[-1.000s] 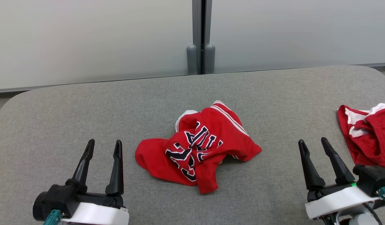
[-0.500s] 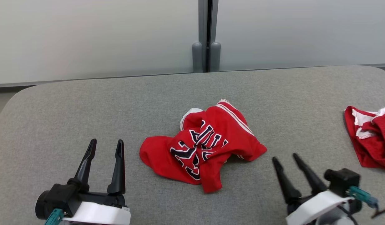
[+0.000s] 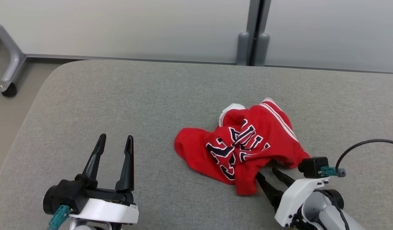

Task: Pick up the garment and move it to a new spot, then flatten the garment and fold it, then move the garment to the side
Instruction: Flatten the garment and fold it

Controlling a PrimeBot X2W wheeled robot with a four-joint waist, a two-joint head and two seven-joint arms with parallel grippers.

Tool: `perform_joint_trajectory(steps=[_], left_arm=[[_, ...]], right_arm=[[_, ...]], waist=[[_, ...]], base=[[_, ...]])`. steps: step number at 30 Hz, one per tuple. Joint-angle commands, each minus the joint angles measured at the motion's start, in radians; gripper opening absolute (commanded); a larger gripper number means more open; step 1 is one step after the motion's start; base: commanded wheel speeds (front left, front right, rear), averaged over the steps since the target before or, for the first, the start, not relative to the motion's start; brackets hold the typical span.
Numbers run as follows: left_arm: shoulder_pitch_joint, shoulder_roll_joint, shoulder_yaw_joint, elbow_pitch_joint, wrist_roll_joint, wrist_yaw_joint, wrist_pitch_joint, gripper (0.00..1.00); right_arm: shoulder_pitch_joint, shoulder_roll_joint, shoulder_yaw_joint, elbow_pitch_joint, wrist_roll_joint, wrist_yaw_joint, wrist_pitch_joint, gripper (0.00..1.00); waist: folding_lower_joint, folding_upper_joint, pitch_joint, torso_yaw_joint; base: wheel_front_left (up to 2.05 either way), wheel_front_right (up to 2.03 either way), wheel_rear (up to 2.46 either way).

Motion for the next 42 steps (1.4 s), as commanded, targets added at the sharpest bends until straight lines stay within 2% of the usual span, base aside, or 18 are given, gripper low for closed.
perform_joint_trajectory(steps=[1,6,7,8,9,10,17,23,28,32,35,38,39,40,41,42], left_arm=[[-0.016,-0.005,0.007,0.005,0.007,-0.005,0.000,1.00],[-0.028,-0.015,0.016,0.013,0.011,-0.018,0.000,1.00],[-0.027,-0.018,0.018,0.015,0.012,-0.020,0.000,1.00],[-0.027,-0.018,0.018,0.015,0.012,-0.020,0.000,1.00],[-0.026,-0.020,0.021,0.016,0.014,-0.022,0.000,1.00],[-0.026,-0.022,0.023,0.016,0.017,-0.025,0.000,1.00],[-0.011,-0.027,0.047,0.023,0.031,-0.035,0.000,1.00],[0.002,-0.033,0.057,0.020,0.038,-0.043,0.000,1.00],[0.008,-0.037,0.065,0.024,0.042,-0.045,0.000,1.00],[0.003,-0.039,0.068,0.029,0.043,-0.051,0.000,1.00],[-0.007,-0.041,0.065,0.035,0.045,-0.054,0.000,1.00],[-0.015,-0.042,0.065,0.042,0.046,-0.059,0.000,1.00],[-0.017,-0.042,0.065,0.045,0.047,-0.060,0.000,1.00],[-0.020,-0.043,0.064,0.048,0.048,-0.060,0.000,1.00],[-0.023,-0.043,0.063,0.051,0.049,-0.062,0.000,1.00],[-0.026,-0.043,0.061,0.054,0.049,-0.063,0.000,1.00]], right_arm=[[-0.026,0.000,0.001,0.033,0.019,0.000,0.012,1.00],[-0.068,0.013,0.027,0.107,0.052,0.000,0.034,1.00],[-0.073,0.016,0.038,0.118,0.060,0.000,0.037,0.55],[-0.073,0.016,0.038,0.118,0.060,0.000,0.037,0.55],[-0.077,0.017,0.046,0.125,0.066,0.000,0.034,0.21],[-0.082,0.015,0.054,0.132,0.069,0.000,0.028,0.00],[-0.106,-0.017,0.115,0.122,0.081,0.000,0.007,0.00],[-0.084,-0.113,0.106,0.030,0.100,0.000,0.045,0.00],[-0.059,-0.210,0.018,-0.054,0.072,0.000,0.089,0.00],[-0.025,-0.254,-0.087,-0.105,0.031,0.000,0.117,0.00],[0.008,-0.257,-0.166,-0.113,-0.010,0.000,0.133,0.00],[0.043,-0.214,-0.233,-0.110,-0.056,0.000,0.125,0.00],[0.049,-0.201,-0.244,-0.102,-0.063,0.000,0.126,0.18],[0.056,-0.190,-0.253,-0.092,-0.076,0.000,0.131,0.62],[0.059,-0.178,-0.266,-0.084,-0.088,0.000,0.129,1.00],[0.058,-0.163,-0.278,-0.076,-0.098,0.000,0.127,1.00]], waist=[[0.0000,0.0000,0.031,0.053],[0.0000,0.0000,0.052,0.100],[0.0000,0.0000,0.054,0.105],[0.0000,0.0000,0.054,0.105],[0.0000,0.0000,0.055,0.108],[0.0000,0.0000,0.055,0.110],[0.0000,0.0000,0.031,0.065],[0.0000,0.0000,0.003,-0.026],[0.0000,0.0000,-0.003,-0.101],[0.0000,0.0000,-0.004,-0.147],[0.0000,0.0000,-0.003,-0.167],[0.0000,0.0000,0.001,-0.178],[0.0000,0.0000,0.002,-0.179],[0.0000,0.0000,0.003,-0.180],[0.0000,0.0000,0.004,-0.179],[0.0000,0.0000,0.005,-0.178]], base=[[0.00,0.00,0.00],[0.00,0.00,0.00],[0.00,0.00,0.00],[0.00,0.00,0.00],[0.00,0.00,0.00],[0.00,0.00,0.00],[0.00,0.00,0.00],[0.00,0.00,0.00],[0.00,0.00,0.00],[0.00,0.00,0.00],[0.00,0.00,0.00],[0.00,0.00,0.00],[0.00,0.00,0.00],[0.00,0.00,0.00],[0.00,0.00,0.00],[0.00,0.00,0.00]])
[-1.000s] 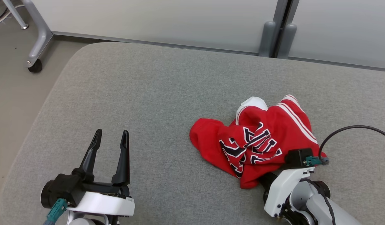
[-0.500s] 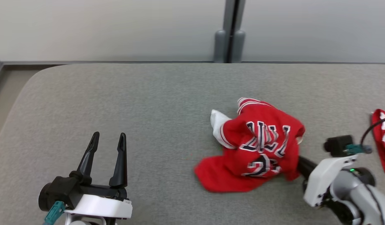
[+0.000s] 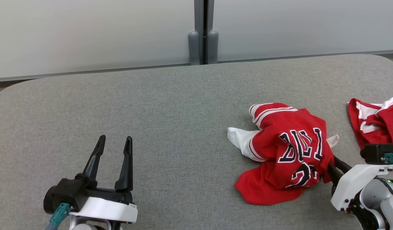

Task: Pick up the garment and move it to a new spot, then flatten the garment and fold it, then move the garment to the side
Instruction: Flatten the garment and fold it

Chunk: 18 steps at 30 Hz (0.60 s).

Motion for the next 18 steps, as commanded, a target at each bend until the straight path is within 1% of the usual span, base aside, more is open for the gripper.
perform_joint_trajectory(steps=[1,6,10,13,18], left_arm=[[-0.020,0.004,-0.002,0.005,0.009,-0.004,0.000,1.00],[-0.029,0.011,-0.014,0.032,0.011,-0.011,0.004,1.00],[-0.054,0.018,-0.039,0.047,0.008,-0.021,0.030,1.00],[-0.090,0.027,-0.073,0.062,0.005,-0.034,0.075,1.00],[-0.195,0.035,-0.161,0.117,-0.028,-0.054,0.194,1.00]], right_arm=[[0.005,0.013,-0.018,0.008,-0.017,0.000,-0.002,1.00],[0.013,0.042,-0.100,0.022,-0.097,0.000,-0.019,1.00],[0.024,0.074,-0.179,-0.020,-0.164,0.000,-0.053,1.00],[0.030,0.102,-0.211,-0.080,-0.201,0.000,-0.086,1.00],[0.029,0.144,-0.254,-0.181,-0.246,0.000,-0.134,1.00]], waist=[[0.0000,-0.0001,0.000,0.002],[0.0000,-0.0001,-0.005,0.010],[0.0000,-0.0001,-0.006,0.013],[0.0000,-0.0001,0.001,0.010],[0.0000,-0.0001,0.035,-0.014]], base=[[0.00,0.00,0.00],[0.00,0.00,0.00],[0.00,0.00,0.00],[0.00,0.00,0.00],[0.00,0.00,0.00]])
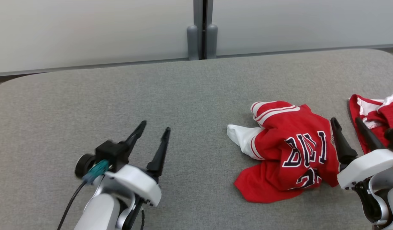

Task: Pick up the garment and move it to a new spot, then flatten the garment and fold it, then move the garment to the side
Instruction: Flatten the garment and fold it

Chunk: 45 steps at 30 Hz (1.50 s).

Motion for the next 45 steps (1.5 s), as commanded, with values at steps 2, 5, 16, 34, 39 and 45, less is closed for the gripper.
perform_joint_trajectory(steps=[2,5,16,34,39,45], left_arm=[[-0.059,0.011,-0.037,0.026,-0.010,-0.006,0.030,1.00],[-0.144,0.005,-0.127,0.088,-0.061,-0.008,0.101,1.00],[-0.449,0.044,-0.392,0.316,-0.334,-0.008,0.294,1.00],[-0.598,0.046,-0.595,0.504,-0.542,-0.008,0.249,0.00],[-0.602,0.048,-0.566,0.541,-0.552,-0.006,0.155,0.00],[-0.538,0.094,-0.508,0.545,-0.577,0.030,0.045,0.00]], right_arm=[[-0.006,0.007,-0.021,-0.030,-0.013,0.000,-0.025,1.00],[-0.018,0.023,-0.051,-0.071,-0.036,0.000,-0.059,1.00],[-0.082,0.087,-0.070,-0.130,-0.070,0.000,-0.156,1.00],[-0.085,0.088,-0.062,-0.105,-0.073,0.000,-0.194,1.00],[-0.070,0.079,-0.065,-0.098,-0.074,0.000,-0.185,1.00],[-0.040,0.067,-0.068,-0.092,-0.077,0.000,-0.170,1.00]], waist=[[0.0000,0.0000,0.027,-0.024],[0.0000,0.0000,0.062,-0.056],[0.0000,0.0000,0.189,-0.186],[0.0000,0.0000,0.187,-0.192],[0.0000,0.0000,0.149,-0.135],[0.0000,0.0000,0.077,-0.036]], base=[[0.00,0.00,0.00],[0.00,0.00,0.00],[0.00,0.00,0.00],[0.00,0.00,0.00],[0.00,0.00,0.00],[0.00,0.00,0.00]])
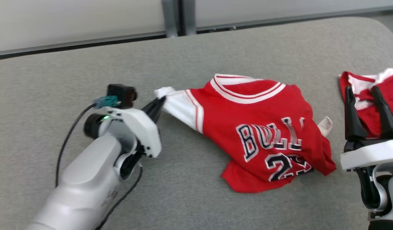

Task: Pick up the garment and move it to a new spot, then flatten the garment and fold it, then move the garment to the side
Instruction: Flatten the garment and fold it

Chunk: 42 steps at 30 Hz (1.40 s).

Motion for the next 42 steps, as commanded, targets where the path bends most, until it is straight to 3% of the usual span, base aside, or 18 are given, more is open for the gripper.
perform_joint_trajectory(steps=[1,6,12,16,21,22,23,24,35,38,42], left_arm=[[0.024,0.026,0.018,-0.010,-0.011,0.015,-0.021,0.00],[0.117,0.134,0.092,-0.078,-0.043,0.090,-0.079,0.00],[0.270,0.277,0.195,-0.167,-0.099,0.213,-0.115,0.00],[0.373,0.341,0.265,-0.207,-0.132,0.305,-0.154,0.00],[0.473,0.371,0.303,-0.246,-0.131,0.415,-0.195,0.00],[0.488,0.371,0.302,-0.254,-0.129,0.423,-0.199,0.25],[0.503,0.364,0.297,-0.268,-0.132,0.421,-0.196,0.95],[0.513,0.359,0.292,-0.285,-0.134,0.418,-0.198,1.00],[0.592,0.355,0.302,-0.566,0.004,0.493,-0.255,1.00],[0.619,0.336,0.324,-0.646,0.057,0.509,-0.258,1.00],[0.653,0.311,0.340,-0.690,0.106,0.492,-0.257,1.00]], right_arm=[[0.016,-0.008,-0.001,0.003,-0.005,0.000,0.004,1.00],[0.039,-0.007,0.002,0.002,0.000,0.000,0.013,1.00],[0.054,-0.002,0.005,-0.003,-0.002,0.000,0.015,1.00],[0.056,-0.004,0.006,-0.003,0.001,0.000,0.010,1.00],[0.061,-0.005,0.008,0.008,0.003,0.000,0.004,1.00],[0.064,-0.004,0.009,0.012,0.003,0.000,0.002,1.00],[0.067,0.000,0.013,0.018,0.004,0.000,0.004,1.00],[0.071,0.002,0.018,0.021,0.005,0.000,0.005,1.00],[0.116,-0.017,0.096,0.044,0.034,0.000,0.017,1.00],[0.115,-0.053,0.157,0.052,0.045,0.000,0.049,1.00],[0.074,-0.135,0.296,0.058,0.061,0.000,0.128,1.00]], waist=[[0.0000,0.0000,-0.055,0.061],[0.0000,0.0000,-0.095,0.116],[0.0000,0.0000,-0.106,0.143],[0.0000,0.0000,-0.102,0.147],[0.0000,0.0000,-0.106,0.146],[0.0000,0.0000,-0.108,0.145],[0.0000,0.0000,-0.113,0.144],[0.0000,0.0000,-0.117,0.144],[0.0000,0.0000,-0.162,0.140],[0.0000,0.0000,-0.163,0.143],[0.0000,0.0000,-0.154,0.154]], base=[[0.00,0.00,0.00],[0.00,0.00,0.00],[0.00,0.00,0.00],[0.00,0.00,0.00],[0.00,0.00,0.00],[0.00,0.00,0.00],[0.00,0.00,0.00],[0.00,0.00,0.00],[0.00,0.00,0.00],[0.00,0.00,0.00],[0.00,0.00,0.00]])
